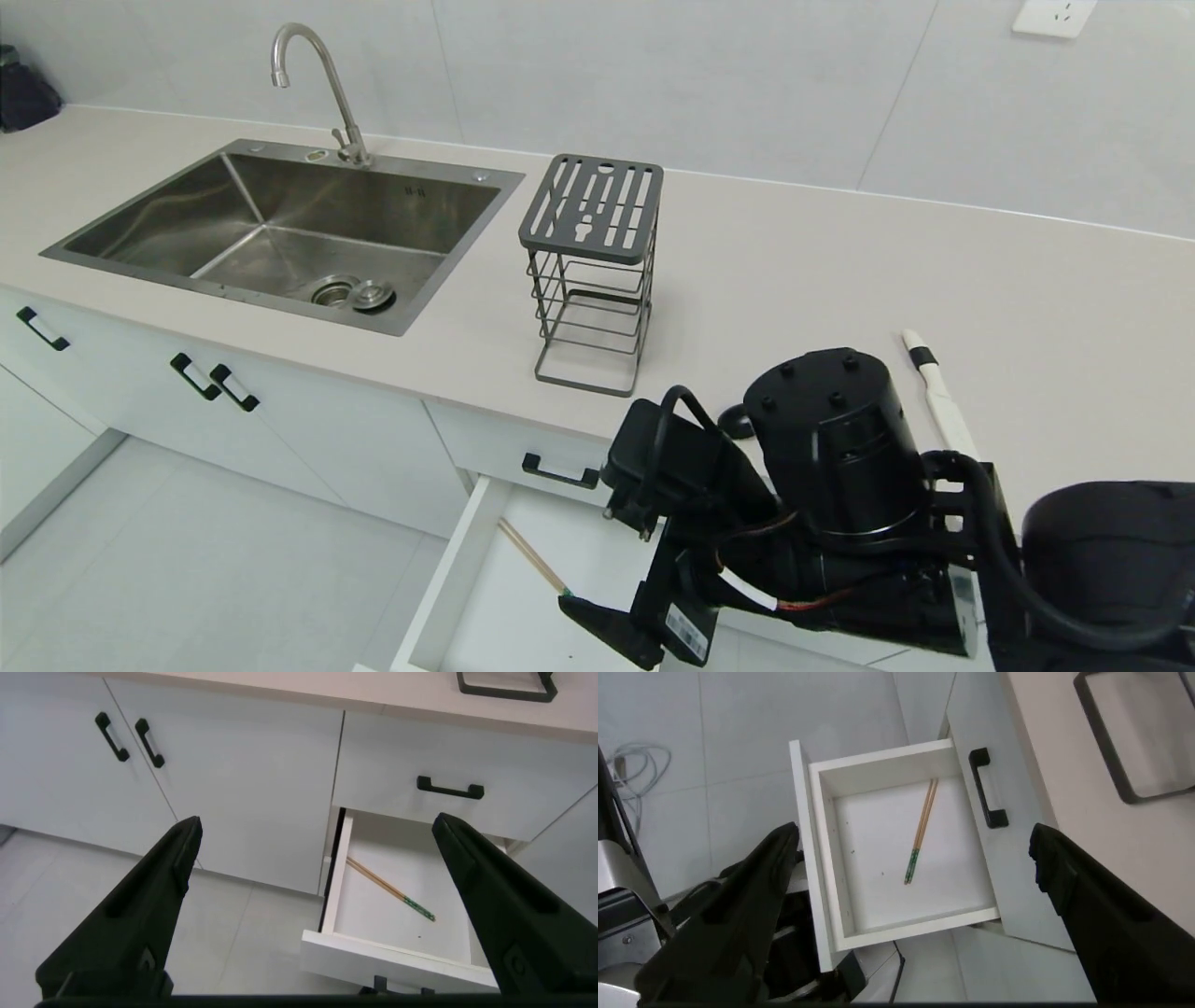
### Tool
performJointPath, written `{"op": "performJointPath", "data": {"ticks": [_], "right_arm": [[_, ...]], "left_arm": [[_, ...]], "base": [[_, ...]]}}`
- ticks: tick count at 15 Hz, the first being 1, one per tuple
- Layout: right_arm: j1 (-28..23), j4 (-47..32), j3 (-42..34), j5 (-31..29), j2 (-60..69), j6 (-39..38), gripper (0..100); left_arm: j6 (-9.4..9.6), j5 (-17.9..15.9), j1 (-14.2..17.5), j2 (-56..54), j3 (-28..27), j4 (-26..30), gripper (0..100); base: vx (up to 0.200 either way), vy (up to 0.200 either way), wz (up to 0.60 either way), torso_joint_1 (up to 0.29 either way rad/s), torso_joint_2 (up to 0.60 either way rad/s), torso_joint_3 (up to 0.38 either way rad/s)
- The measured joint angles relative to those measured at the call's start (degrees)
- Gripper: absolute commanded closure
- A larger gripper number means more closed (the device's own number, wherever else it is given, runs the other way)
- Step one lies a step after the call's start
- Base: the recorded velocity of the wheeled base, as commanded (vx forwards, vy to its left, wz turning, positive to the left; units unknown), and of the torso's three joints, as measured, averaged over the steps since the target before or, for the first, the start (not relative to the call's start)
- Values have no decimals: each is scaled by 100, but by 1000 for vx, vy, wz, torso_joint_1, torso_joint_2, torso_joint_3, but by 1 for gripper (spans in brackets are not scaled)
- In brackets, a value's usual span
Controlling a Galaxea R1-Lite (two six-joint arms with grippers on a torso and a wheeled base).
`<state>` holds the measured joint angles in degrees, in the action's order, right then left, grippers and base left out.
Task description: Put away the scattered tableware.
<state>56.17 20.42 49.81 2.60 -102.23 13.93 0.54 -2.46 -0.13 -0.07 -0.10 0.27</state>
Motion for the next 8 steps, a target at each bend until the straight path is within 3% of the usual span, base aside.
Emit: {"op": "performJointPath", "data": {"ticks": [8], "right_arm": [[-596,355,-45,-6,94,-263,0]], "left_arm": [[-2,1,0,0,0,2,0]], "base": [[0,0,0,0,0,0]]}}
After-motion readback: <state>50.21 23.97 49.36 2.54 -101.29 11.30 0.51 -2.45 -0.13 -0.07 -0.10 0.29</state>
